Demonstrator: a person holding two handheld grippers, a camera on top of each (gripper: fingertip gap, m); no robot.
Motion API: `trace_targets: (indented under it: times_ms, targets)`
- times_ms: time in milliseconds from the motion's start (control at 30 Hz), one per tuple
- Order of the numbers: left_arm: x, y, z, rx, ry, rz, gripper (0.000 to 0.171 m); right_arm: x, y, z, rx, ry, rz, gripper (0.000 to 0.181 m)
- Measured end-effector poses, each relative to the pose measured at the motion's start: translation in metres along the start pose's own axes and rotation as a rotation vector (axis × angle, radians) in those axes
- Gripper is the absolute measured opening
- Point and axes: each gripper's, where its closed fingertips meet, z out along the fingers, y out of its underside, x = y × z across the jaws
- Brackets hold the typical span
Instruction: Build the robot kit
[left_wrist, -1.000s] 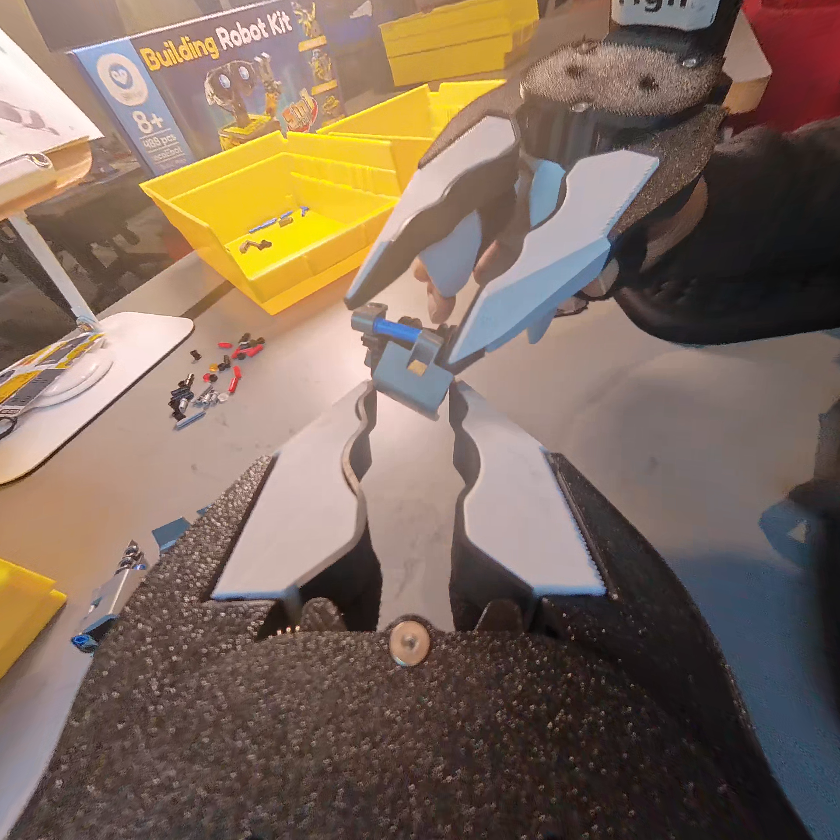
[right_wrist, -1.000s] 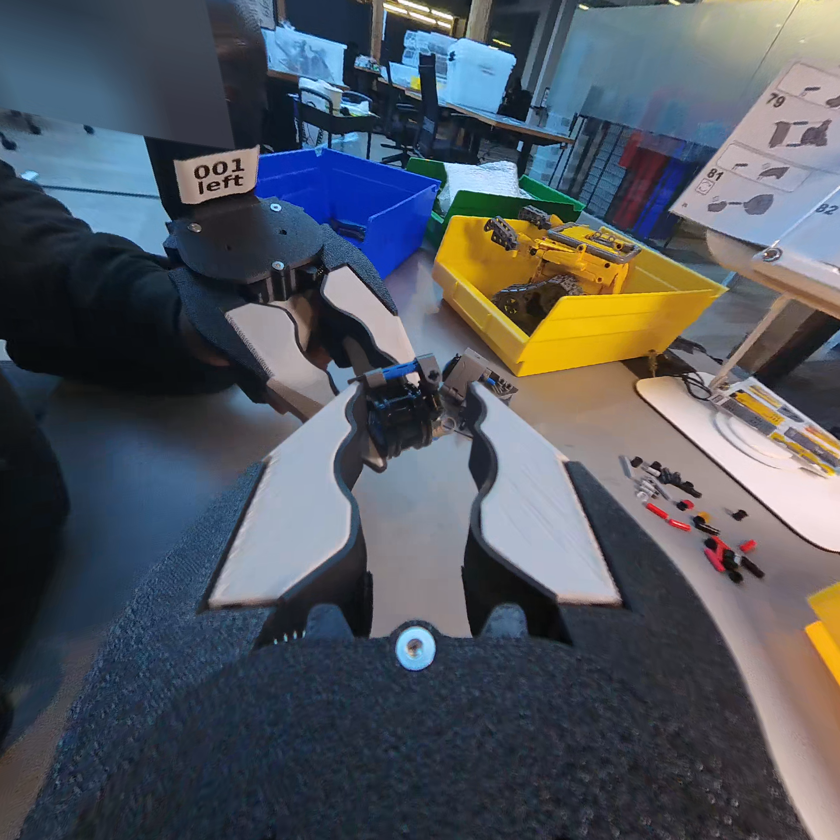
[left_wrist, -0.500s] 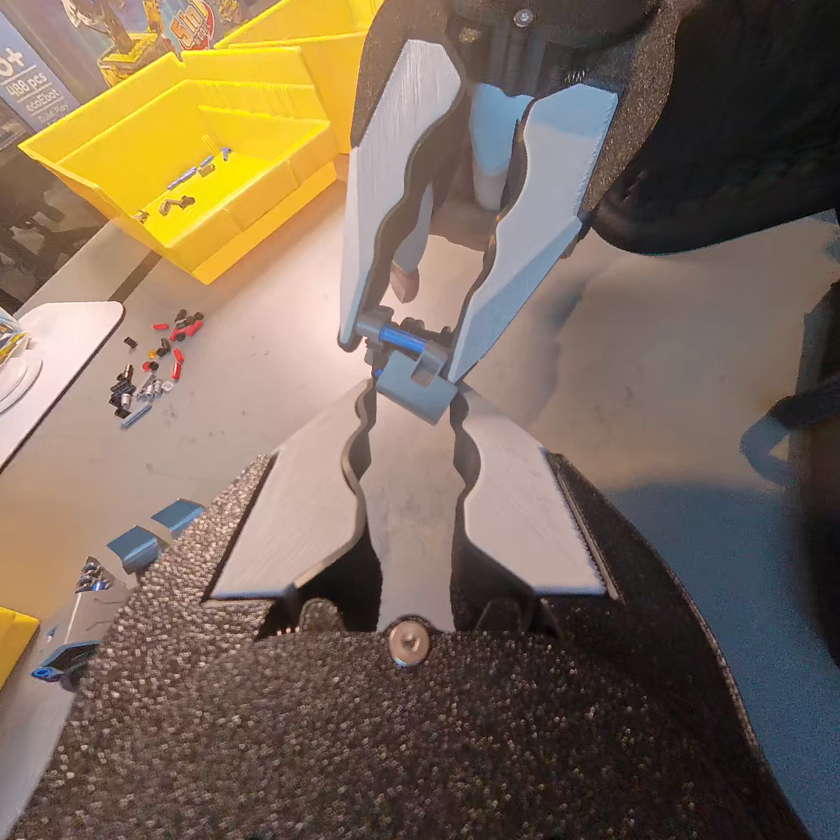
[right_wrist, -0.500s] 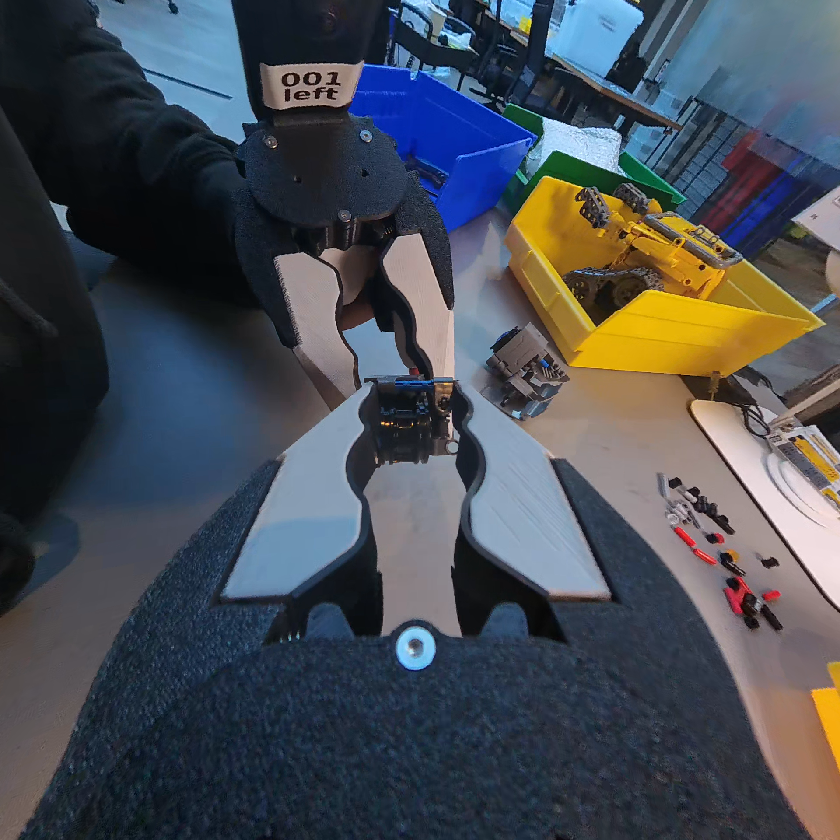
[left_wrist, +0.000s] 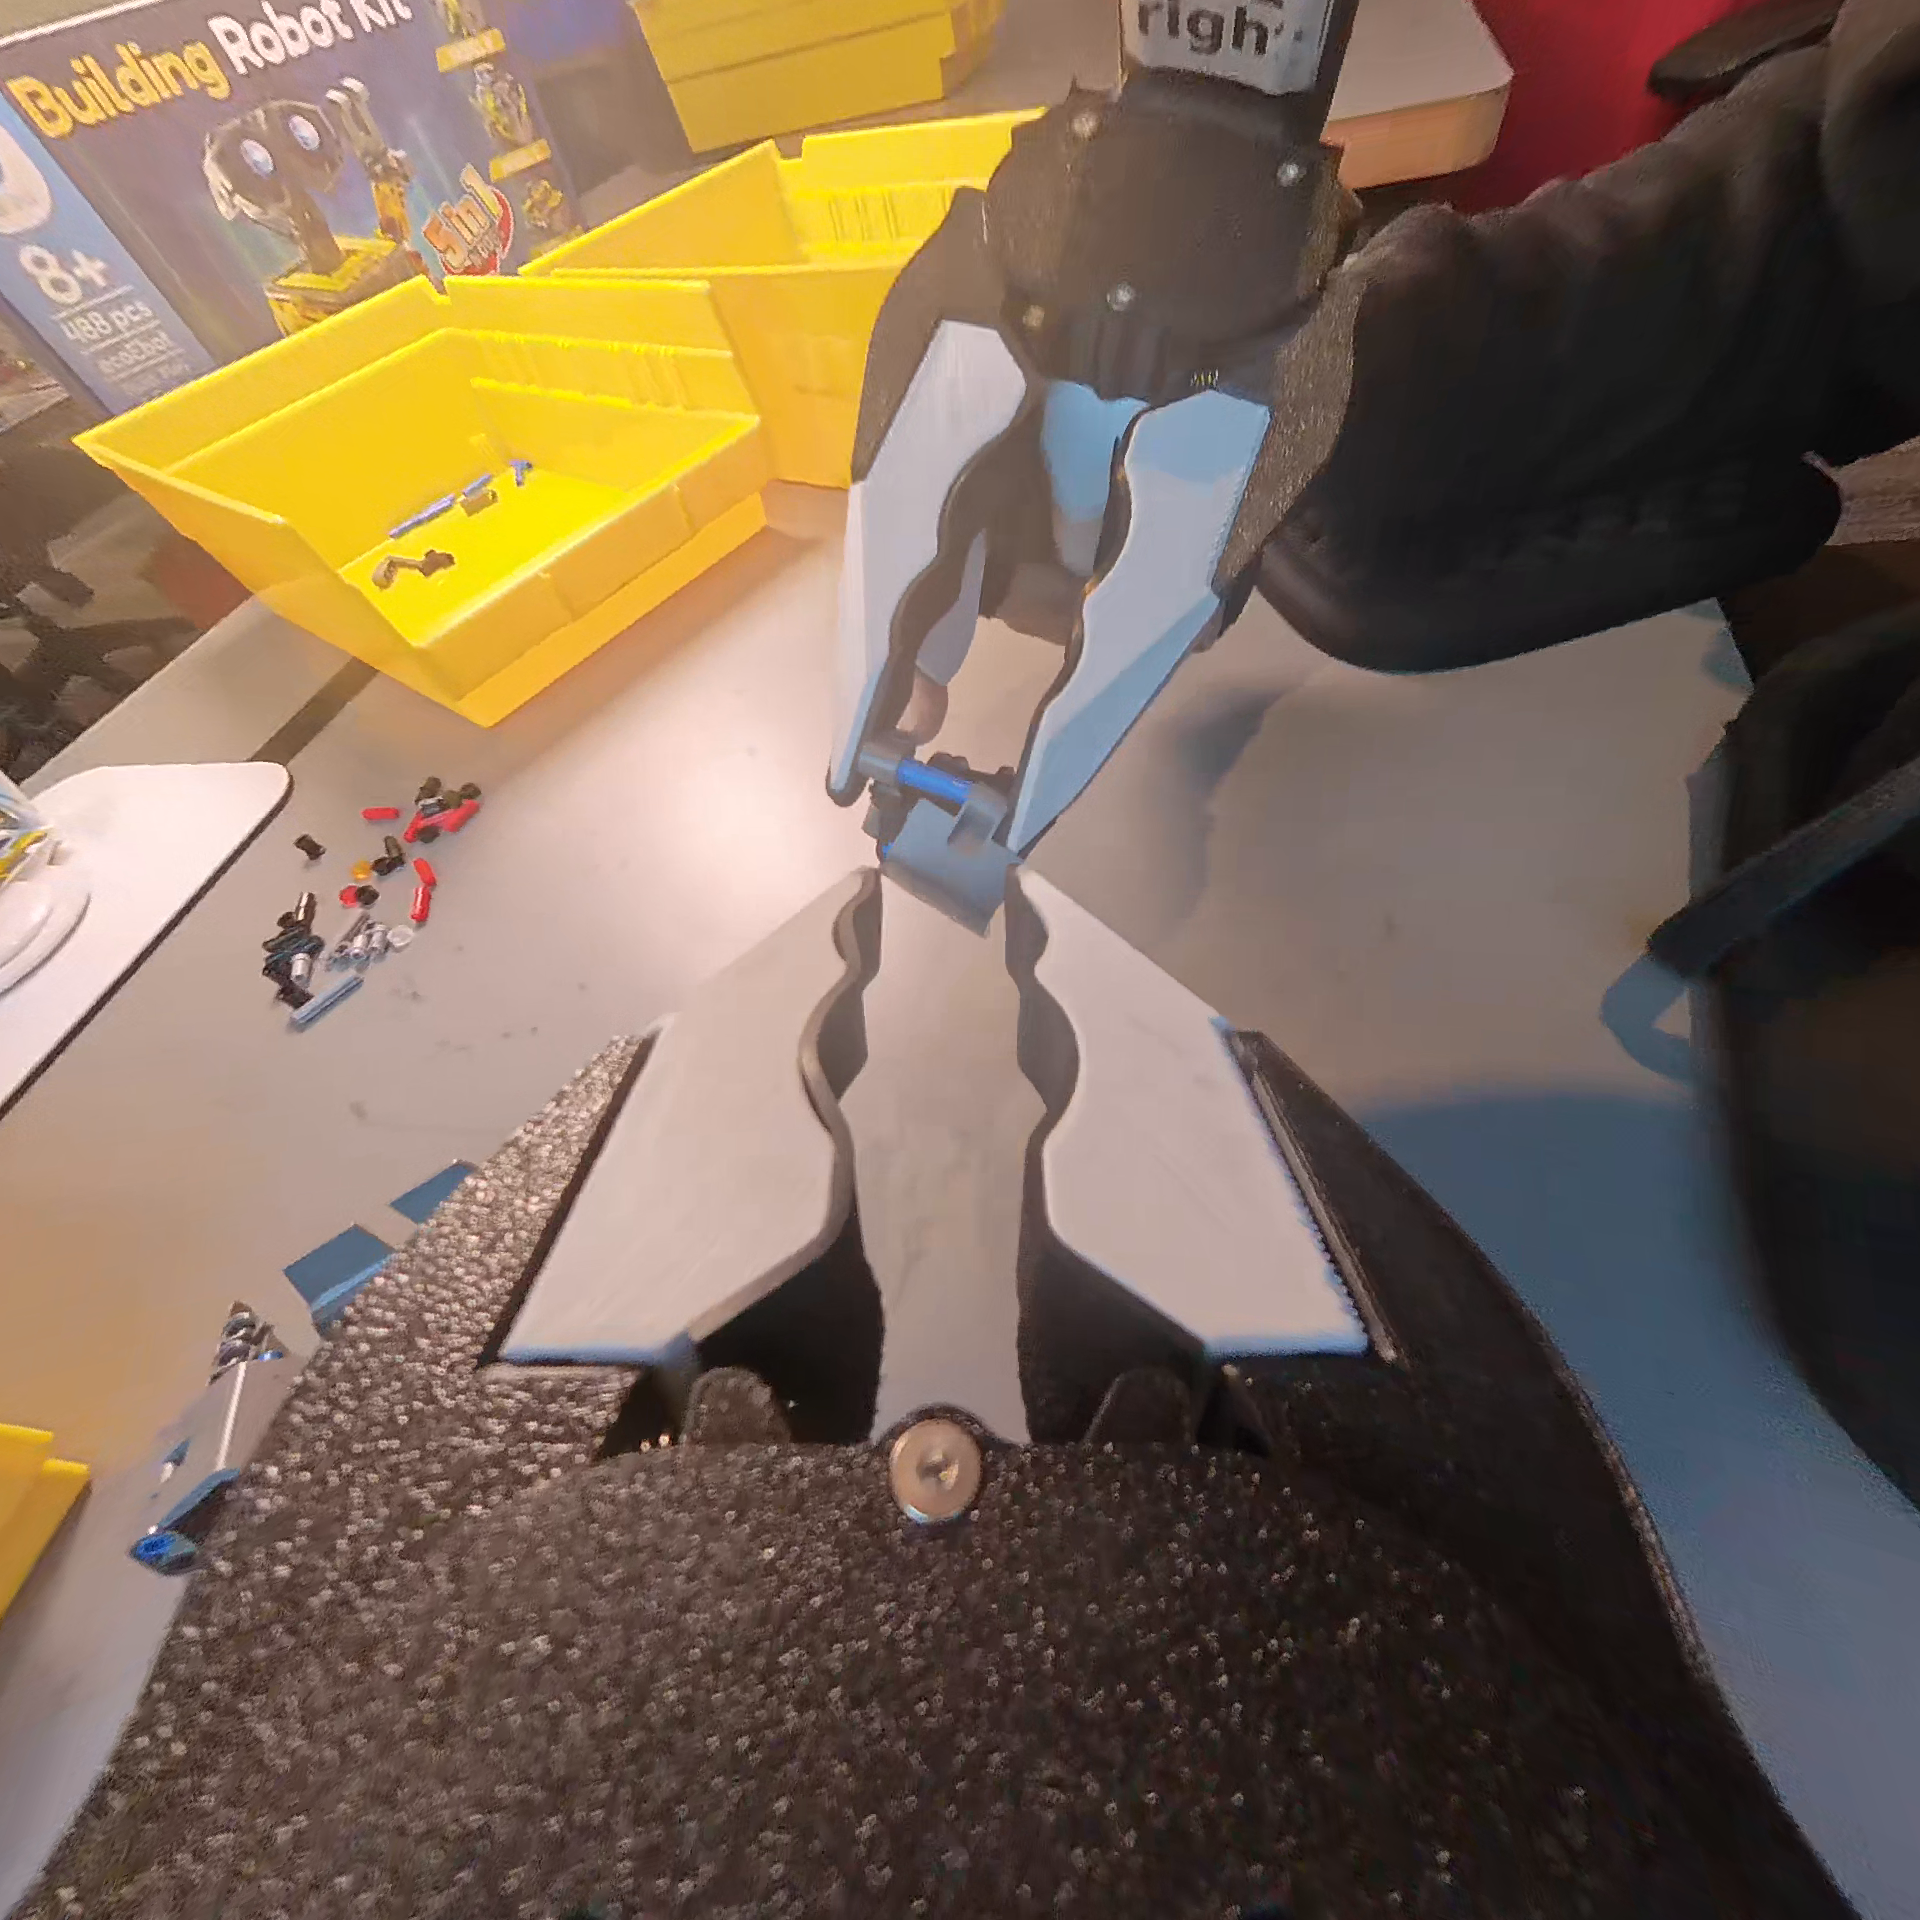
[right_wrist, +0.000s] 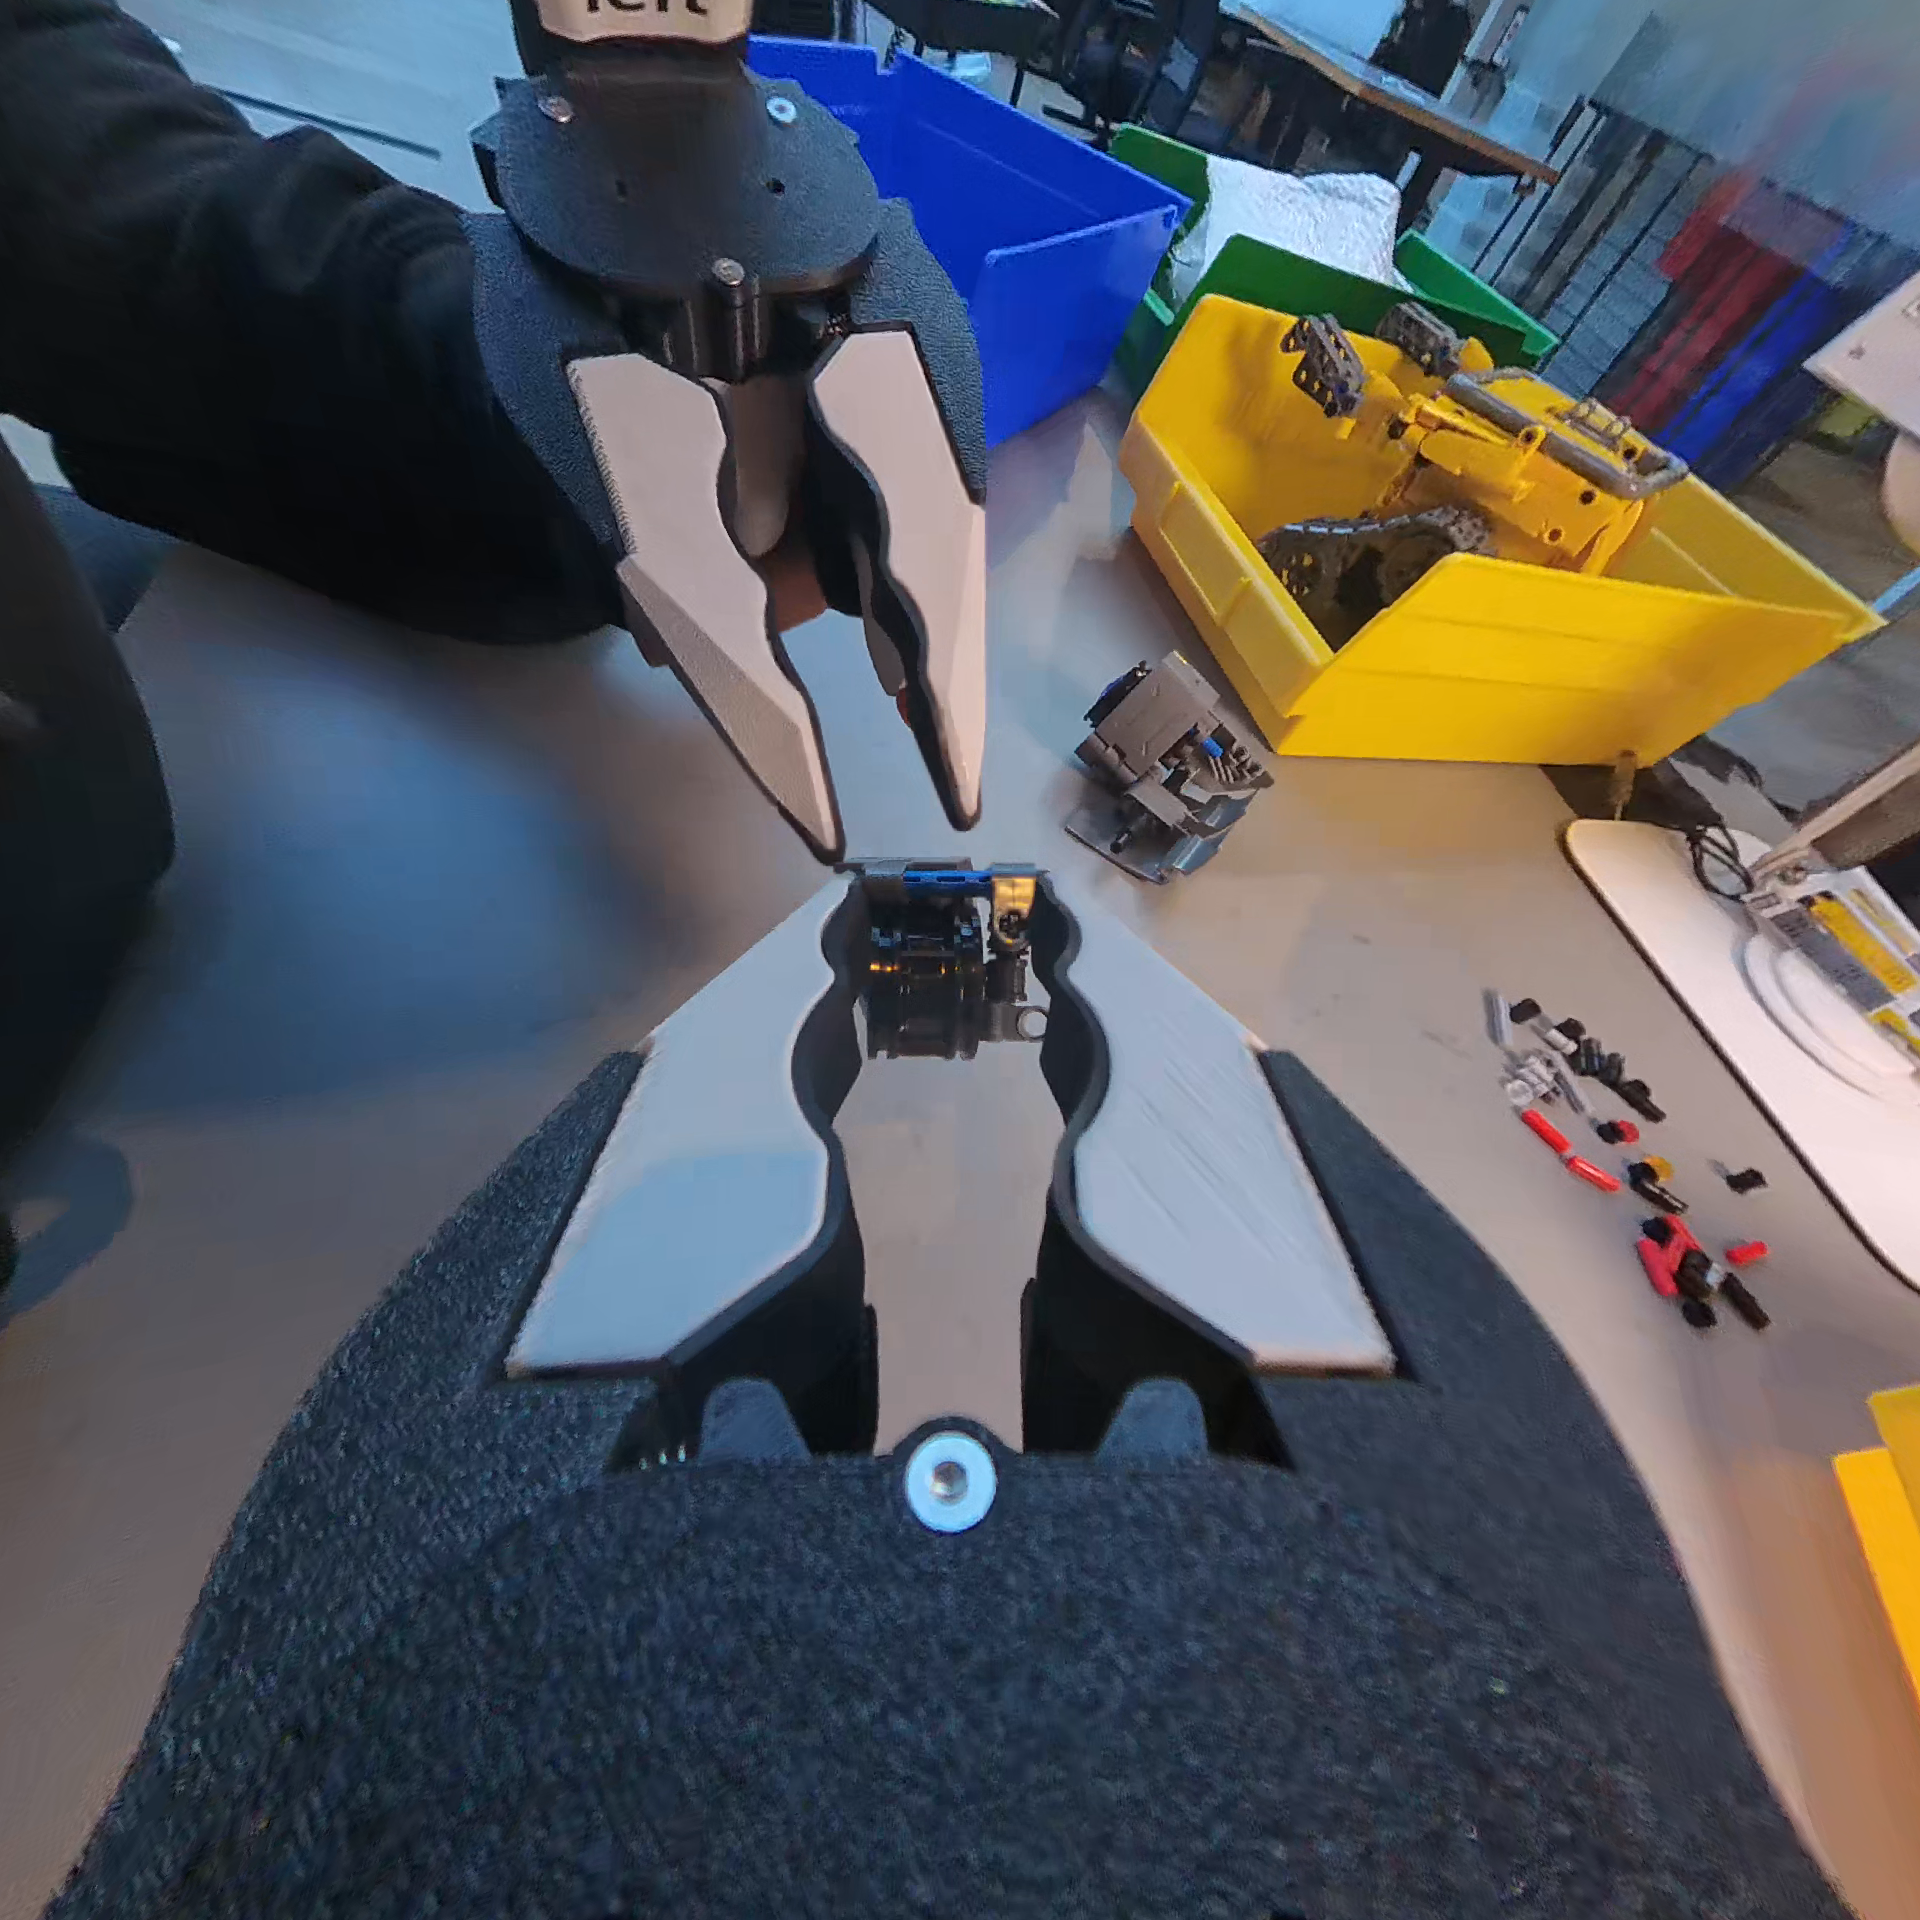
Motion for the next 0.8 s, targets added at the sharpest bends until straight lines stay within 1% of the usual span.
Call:
trace_targets:
  times_ms: [67,100,133,233,300,333,400,467,500,633,700,800]
  targets:
    - [0.001,0.006,0.002,-0.032,-0.005,0.026,0.018,0.001,0.006,0.004,-0.039,-0.006,0.050,0.029]
    - [0.001,0.010,0.003,-0.051,-0.004,0.030,0.018,-0.001,0.011,0.005,-0.068,-0.025,0.104,0.029]
    - [0.003,0.014,0.005,-0.071,0.009,0.025,0.019,-0.004,0.017,0.007,-0.104,-0.056,0.167,0.029]
    - [0.012,0.025,0.011,-0.125,0.060,-0.015,0.014,-0.011,0.032,0.009,-0.178,-0.108,0.288,0.030]
    - [0.018,0.034,0.015,-0.173,0.091,-0.017,0.010,-0.016,0.042,0.012,-0.224,-0.138,0.324,0.030]
    - [0.022,0.039,0.016,-0.200,0.112,-0.013,0.013,-0.019,0.047,0.013,-0.247,-0.150,0.335,0.031]
    - [0.029,0.046,0.018,-0.244,0.144,-0.017,0.023,-0.023,0.046,0.014,-0.238,-0.184,0.364,0.030]
    - [0.029,0.050,0.020,-0.259,0.137,-0.012,0.028,-0.025,0.045,0.013,-0.239,-0.197,0.357,0.031]
    - [0.030,0.050,0.021,-0.258,0.138,-0.012,0.029,-0.030,0.043,0.013,-0.226,-0.228,0.352,0.030]
    - [0.040,0.045,0.020,-0.235,0.206,-0.039,0.024,-0.040,0.036,0.010,-0.167,-0.300,0.308,0.031]
    - [0.041,0.042,0.020,-0.224,0.214,-0.059,0.024,-0.040,0.035,0.008,-0.140,-0.320,0.323,0.031]
    - [0.041,0.044,0.020,-0.238,0.209,-0.056,0.024,-0.041,0.038,0.009,-0.153,-0.325,0.319,0.032]
